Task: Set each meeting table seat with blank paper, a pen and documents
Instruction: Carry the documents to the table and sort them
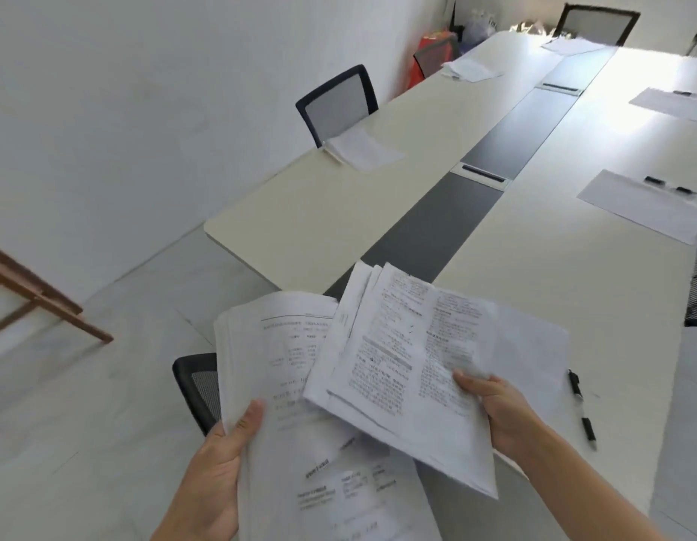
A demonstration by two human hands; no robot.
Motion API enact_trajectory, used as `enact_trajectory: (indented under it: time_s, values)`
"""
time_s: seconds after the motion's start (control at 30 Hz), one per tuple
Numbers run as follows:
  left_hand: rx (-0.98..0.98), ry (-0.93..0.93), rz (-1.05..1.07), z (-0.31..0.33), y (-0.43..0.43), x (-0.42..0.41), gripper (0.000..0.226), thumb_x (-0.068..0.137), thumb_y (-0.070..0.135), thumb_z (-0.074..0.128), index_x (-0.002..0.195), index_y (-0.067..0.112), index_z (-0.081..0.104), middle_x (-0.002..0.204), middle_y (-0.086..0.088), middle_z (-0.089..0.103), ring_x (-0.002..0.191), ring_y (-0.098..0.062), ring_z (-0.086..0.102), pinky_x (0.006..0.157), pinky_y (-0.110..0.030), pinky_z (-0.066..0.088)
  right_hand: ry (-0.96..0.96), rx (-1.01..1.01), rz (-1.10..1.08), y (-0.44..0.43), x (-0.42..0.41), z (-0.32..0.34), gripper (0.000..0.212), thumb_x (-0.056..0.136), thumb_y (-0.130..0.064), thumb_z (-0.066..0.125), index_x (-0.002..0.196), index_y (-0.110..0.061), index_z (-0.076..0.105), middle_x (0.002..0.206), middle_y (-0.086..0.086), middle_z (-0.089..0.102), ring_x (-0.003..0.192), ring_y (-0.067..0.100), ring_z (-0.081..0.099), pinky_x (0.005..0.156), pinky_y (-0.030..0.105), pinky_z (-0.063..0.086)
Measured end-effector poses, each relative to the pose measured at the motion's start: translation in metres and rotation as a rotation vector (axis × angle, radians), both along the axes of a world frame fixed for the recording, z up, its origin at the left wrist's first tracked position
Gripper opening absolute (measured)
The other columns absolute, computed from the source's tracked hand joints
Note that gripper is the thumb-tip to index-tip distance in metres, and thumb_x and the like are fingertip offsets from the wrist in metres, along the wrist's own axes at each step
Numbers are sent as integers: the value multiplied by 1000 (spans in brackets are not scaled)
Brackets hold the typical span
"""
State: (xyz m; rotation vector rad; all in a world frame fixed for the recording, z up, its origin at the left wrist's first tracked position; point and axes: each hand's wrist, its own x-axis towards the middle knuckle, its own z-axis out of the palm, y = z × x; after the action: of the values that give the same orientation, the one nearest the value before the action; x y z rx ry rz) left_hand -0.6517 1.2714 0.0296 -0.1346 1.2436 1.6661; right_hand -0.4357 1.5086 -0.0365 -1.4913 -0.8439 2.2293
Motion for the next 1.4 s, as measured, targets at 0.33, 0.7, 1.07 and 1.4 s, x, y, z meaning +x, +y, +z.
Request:
enact_trajectory:
  time_s: [0.33,0.7,1.07,1.4]
  values:
    - [-54,53,123,2,19,-86,30,88,19,55,113,5,65,92,-15,76,72,-30,74,55,-39,61,-298,21,-120,106,-125,-84,36,97,-5,53,133,-2,51,121,18,62,101,34,62,74,44,55]
    - [-139,17,154,-12,37,-125,40,78,22,59,112,2,67,104,-19,73,81,-32,74,64,-41,61,-555,27,-31,143,-179,-127,32,94,4,52,126,4,51,106,21,55,94,34,57,78,43,53]
    - [-30,24,44,2,80,-109,26,76,19,58,88,8,79,98,-18,75,77,-31,74,58,-38,61,-996,548,384,145,-130,-101,59,90,-37,60,141,-15,39,129,13,60,110,34,62,87,42,51]
    - [20,-23,-325,-1,124,-82,39,86,21,56,120,4,65,117,-20,69,104,-38,67,83,-50,57,50,-83,26,7,-94,-3,56,91,-61,49,116,-17,72,116,13,72,108,36,68,102,53,48]
